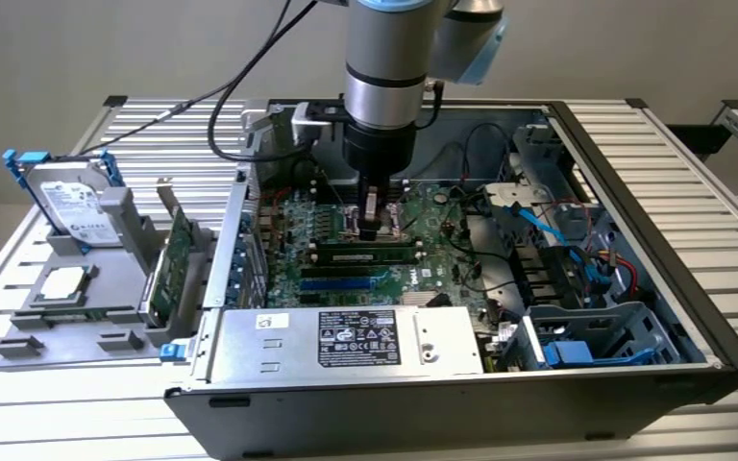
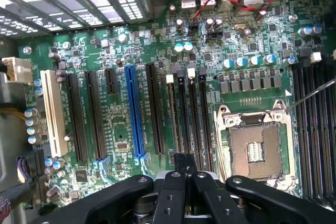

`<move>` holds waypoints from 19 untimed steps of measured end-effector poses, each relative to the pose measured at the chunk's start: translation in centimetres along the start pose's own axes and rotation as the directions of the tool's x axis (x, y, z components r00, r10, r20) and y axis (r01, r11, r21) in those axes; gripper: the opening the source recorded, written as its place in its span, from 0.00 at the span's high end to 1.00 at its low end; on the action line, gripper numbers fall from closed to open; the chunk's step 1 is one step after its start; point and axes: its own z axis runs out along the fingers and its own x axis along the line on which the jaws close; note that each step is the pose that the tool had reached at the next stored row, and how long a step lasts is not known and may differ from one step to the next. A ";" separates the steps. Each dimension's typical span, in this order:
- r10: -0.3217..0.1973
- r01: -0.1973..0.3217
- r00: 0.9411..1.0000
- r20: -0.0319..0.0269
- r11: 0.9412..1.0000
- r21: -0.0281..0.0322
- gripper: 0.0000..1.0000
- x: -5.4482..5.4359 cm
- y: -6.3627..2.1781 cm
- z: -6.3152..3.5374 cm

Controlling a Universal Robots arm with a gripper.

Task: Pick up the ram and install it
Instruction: 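Press down the ram until it locks into place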

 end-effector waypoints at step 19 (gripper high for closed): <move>0.308 -0.308 0.951 0.009 0.951 -0.012 0.89 0.0 0.00 0.05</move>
